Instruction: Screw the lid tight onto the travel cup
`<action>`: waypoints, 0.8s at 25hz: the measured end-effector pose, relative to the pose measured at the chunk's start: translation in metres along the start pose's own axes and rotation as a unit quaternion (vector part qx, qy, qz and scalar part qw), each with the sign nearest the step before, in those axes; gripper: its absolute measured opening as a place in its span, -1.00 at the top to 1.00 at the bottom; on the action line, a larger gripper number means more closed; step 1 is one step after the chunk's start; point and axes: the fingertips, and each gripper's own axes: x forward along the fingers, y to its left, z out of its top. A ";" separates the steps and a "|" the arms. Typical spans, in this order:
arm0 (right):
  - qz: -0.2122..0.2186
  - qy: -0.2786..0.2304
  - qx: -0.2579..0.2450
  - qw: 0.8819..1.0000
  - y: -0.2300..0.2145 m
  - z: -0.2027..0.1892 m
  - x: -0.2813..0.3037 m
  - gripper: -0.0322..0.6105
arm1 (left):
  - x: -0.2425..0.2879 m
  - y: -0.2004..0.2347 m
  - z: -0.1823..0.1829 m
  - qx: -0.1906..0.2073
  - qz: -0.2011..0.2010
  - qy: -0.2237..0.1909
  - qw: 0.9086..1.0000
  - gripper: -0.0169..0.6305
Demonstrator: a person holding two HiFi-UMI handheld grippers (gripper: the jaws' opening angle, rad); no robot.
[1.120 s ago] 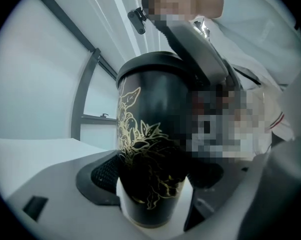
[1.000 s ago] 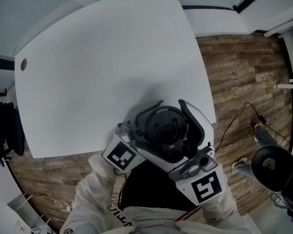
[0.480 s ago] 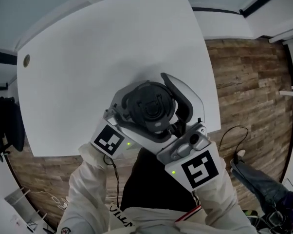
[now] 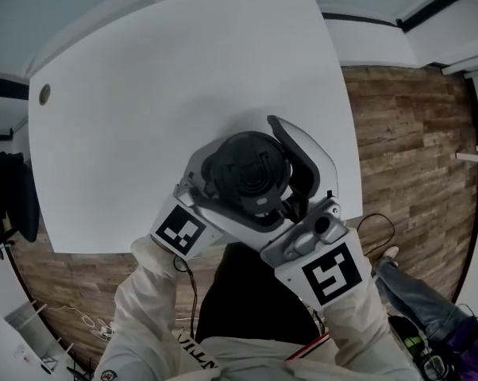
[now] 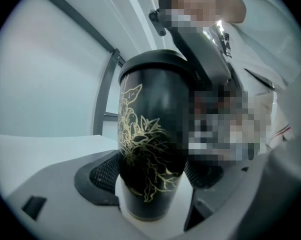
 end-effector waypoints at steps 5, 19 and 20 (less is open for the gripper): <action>0.000 -0.002 0.001 1.000 -0.001 0.000 -0.001 -0.56 | -0.006 0.000 -0.010 0.004 0.011 0.021 1.000 -0.26; -0.054 -0.056 0.056 0.995 -0.015 0.063 -0.051 -0.56 | -0.075 0.000 0.001 -0.028 0.092 0.031 0.995 -0.26; -0.074 -0.052 0.055 0.994 -0.020 0.066 -0.061 -0.56 | -0.086 0.000 0.005 -0.035 0.108 0.029 0.993 -0.26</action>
